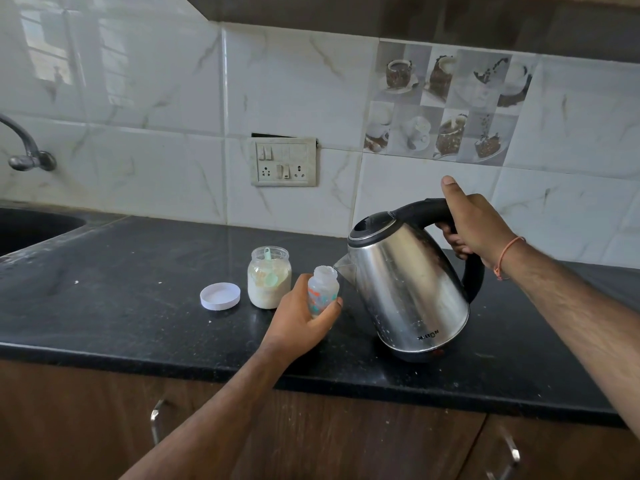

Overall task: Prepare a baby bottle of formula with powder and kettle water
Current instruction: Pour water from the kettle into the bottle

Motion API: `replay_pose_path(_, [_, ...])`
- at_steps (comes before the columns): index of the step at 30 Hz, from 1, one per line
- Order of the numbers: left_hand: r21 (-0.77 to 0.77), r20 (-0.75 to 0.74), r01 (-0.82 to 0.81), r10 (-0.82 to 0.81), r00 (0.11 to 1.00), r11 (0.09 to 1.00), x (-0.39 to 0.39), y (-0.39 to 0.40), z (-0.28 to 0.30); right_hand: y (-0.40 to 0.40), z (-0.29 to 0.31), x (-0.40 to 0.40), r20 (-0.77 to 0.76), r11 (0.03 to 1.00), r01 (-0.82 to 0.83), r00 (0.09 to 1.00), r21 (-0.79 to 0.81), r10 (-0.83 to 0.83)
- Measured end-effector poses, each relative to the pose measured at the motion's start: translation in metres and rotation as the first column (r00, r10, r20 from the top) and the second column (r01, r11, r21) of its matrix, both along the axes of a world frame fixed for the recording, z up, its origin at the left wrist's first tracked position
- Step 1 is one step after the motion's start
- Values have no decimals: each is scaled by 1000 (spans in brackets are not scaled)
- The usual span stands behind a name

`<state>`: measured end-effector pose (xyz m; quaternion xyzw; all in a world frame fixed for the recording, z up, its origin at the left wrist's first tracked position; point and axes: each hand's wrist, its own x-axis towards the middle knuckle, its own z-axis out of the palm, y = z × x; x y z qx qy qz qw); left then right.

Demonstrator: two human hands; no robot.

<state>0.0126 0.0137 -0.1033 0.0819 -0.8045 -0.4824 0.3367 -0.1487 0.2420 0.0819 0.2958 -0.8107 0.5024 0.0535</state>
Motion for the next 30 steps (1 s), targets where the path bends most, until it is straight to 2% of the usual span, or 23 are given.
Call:
replay_pose_path(9, [-29, 35, -2, 3, 999, 1000, -4, -4, -3, 0, 1, -1, -11, 1000, 10, 1000, 15, -10])
replay_pose_path(15, [40, 11, -35, 35, 999, 999, -5, -4, -4, -6, 3, 3, -51, 999, 13, 999, 41, -11])
replay_pose_path(30, [41, 32, -75, 73, 997, 996, -6, -6, -5, -11, 4, 4, -71, 998, 22, 997, 52, -18])
